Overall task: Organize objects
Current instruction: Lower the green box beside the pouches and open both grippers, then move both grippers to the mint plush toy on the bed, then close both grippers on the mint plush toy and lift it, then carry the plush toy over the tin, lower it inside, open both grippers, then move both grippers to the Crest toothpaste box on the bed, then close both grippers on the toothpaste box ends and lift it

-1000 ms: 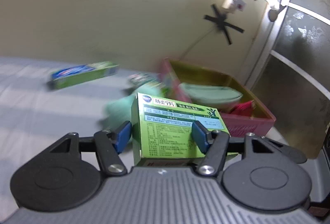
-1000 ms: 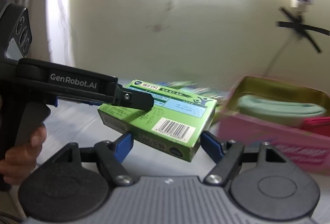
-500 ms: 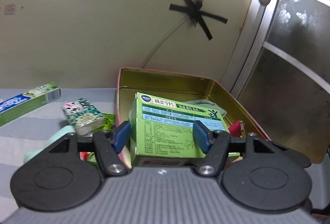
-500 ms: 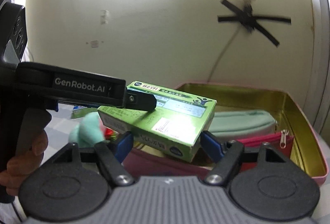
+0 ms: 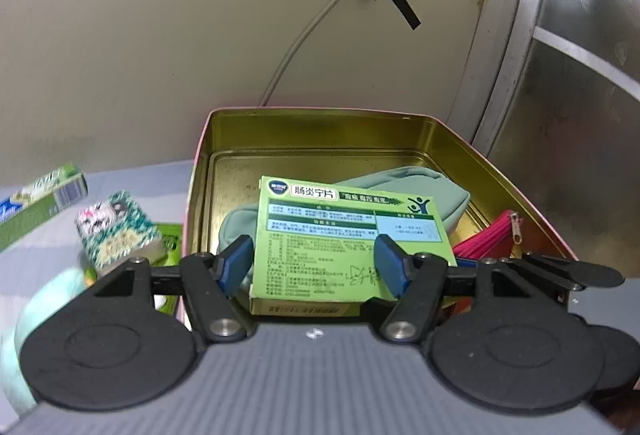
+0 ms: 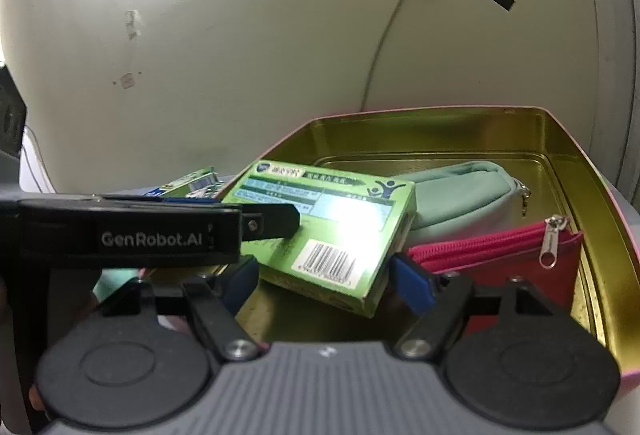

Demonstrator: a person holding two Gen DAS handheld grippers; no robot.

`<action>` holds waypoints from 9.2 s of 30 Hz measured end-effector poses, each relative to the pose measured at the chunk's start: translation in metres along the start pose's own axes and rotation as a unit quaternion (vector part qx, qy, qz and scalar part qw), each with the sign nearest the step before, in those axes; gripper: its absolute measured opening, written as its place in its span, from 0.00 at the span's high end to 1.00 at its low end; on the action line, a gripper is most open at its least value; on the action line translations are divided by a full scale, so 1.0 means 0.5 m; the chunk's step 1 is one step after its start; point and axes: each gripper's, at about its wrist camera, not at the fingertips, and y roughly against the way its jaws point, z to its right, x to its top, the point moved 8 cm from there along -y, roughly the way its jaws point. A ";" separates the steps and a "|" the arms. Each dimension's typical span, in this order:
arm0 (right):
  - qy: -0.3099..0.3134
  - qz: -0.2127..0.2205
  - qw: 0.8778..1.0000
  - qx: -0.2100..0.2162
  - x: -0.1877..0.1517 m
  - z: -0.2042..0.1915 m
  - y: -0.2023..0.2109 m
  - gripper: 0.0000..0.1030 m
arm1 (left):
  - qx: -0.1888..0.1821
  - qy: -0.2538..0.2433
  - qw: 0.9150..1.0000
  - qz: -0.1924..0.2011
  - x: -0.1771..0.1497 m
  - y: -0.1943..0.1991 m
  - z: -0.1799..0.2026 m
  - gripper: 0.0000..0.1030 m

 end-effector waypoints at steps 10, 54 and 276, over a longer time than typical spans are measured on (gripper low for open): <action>-0.046 0.005 0.998 -0.031 0.002 0.060 -0.028 0.30 | 0.013 -0.030 0.999 -0.018 0.013 -0.059 0.027 0.34; 0.021 0.085 0.996 0.000 -0.114 -0.251 0.112 0.20 | 0.122 -0.012 0.992 0.034 -0.127 0.247 -0.184 0.28; -0.019 -0.050 0.993 0.103 -0.206 -0.357 0.021 0.14 | 0.213 0.248 0.939 0.108 -0.253 0.367 -0.644 0.25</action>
